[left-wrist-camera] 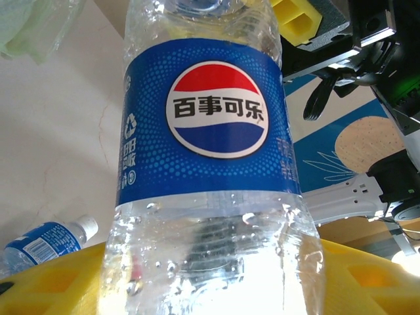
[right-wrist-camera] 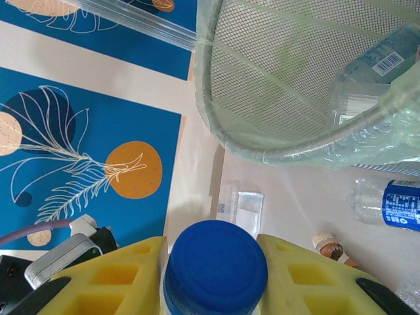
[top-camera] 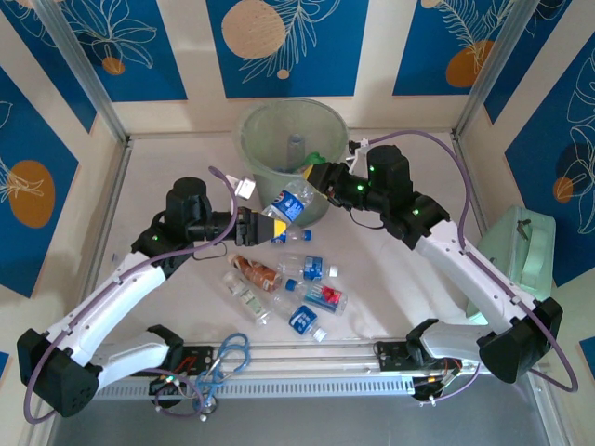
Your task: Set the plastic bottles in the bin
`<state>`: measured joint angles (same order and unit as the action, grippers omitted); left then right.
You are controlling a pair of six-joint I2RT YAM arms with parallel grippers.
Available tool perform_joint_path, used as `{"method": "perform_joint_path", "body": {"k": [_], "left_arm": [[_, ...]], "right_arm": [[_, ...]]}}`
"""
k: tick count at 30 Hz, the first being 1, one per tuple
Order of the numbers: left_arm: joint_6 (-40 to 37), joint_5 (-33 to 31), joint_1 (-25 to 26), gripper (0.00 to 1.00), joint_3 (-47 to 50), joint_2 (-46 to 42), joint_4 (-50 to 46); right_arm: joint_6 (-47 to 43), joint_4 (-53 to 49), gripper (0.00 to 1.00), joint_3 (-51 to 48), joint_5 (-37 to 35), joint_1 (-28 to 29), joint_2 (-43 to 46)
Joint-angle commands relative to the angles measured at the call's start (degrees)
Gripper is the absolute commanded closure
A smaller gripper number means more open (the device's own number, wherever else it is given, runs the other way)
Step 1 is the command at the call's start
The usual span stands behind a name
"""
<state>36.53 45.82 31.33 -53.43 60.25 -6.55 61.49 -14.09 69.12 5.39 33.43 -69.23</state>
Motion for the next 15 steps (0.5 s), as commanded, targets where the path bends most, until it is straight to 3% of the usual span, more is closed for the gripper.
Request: {"method": "perform_joint_path", "body": {"k": [1, 7, 15], "left_arm": [[-1.1, -0.8, 0.7, 0.46, -1.3, -0.4, 2.9], [-1.0, -2.9, 0.7, 0.47, -2.2, -1.0, 2.3], [-1.6, -9.9, 0.4, 0.49, -9.9, -1.0, -4.4]], "right_arm": [[-0.5, -2.6, 0.57, 1.9, -0.3, 0.6, 0.0], [-2.6, -9.3, 0.2, 3.4, -4.5, -2.1, 3.5], [-5.3, -18.6, 0.13, 0.9, -6.2, -11.7, 14.5]]}}
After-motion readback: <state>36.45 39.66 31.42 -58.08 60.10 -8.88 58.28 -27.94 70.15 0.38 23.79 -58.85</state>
